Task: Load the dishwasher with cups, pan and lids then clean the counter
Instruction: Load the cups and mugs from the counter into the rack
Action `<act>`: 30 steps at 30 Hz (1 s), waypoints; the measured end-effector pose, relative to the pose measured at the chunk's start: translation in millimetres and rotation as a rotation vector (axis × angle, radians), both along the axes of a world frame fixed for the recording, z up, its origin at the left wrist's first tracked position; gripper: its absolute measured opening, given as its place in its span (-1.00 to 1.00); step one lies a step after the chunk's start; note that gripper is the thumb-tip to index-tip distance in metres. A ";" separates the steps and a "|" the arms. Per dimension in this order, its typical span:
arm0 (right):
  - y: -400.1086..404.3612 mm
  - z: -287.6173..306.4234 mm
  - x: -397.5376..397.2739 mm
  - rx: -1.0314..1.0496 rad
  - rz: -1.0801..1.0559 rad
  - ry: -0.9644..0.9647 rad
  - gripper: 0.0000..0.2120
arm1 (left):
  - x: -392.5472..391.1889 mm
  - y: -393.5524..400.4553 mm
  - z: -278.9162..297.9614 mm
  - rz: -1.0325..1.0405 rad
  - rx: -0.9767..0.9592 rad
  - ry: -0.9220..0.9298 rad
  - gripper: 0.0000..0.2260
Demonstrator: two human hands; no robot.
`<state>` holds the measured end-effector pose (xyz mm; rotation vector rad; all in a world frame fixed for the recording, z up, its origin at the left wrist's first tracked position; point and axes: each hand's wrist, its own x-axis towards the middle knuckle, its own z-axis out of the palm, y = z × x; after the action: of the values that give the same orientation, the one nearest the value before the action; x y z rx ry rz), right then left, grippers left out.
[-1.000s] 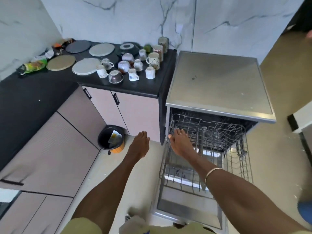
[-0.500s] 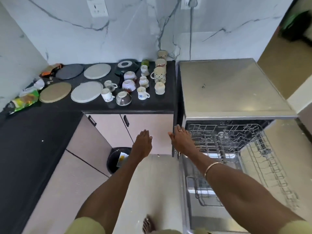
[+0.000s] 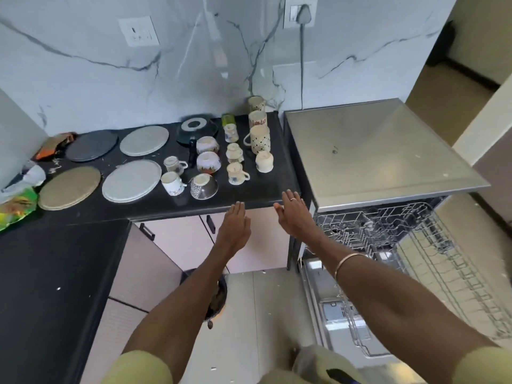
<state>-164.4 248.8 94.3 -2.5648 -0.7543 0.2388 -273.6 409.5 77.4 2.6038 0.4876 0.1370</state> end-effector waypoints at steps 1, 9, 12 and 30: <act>4.1 1.1 9.0 0.019 -0.013 -0.006 -0.47 | 7.9 2.8 -0.3 -0.002 0.000 -0.017 -0.54; 45.6 2.0 95.5 0.108 -0.040 -0.022 -0.58 | 89.2 49.7 7.3 0.061 0.116 -0.275 -0.72; 59.5 8.1 126.2 0.139 -0.054 -0.017 -0.60 | 114.2 70.0 16.3 0.090 0.144 -0.327 -0.75; 139.3 -13.1 180.7 0.055 -0.028 0.189 -0.19 | 170.9 135.2 7.6 0.004 0.067 0.194 -0.35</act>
<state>16.3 388.1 81.2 -2.4567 -0.6456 0.4382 -102.7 544.7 85.0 2.6961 0.5640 -0.1005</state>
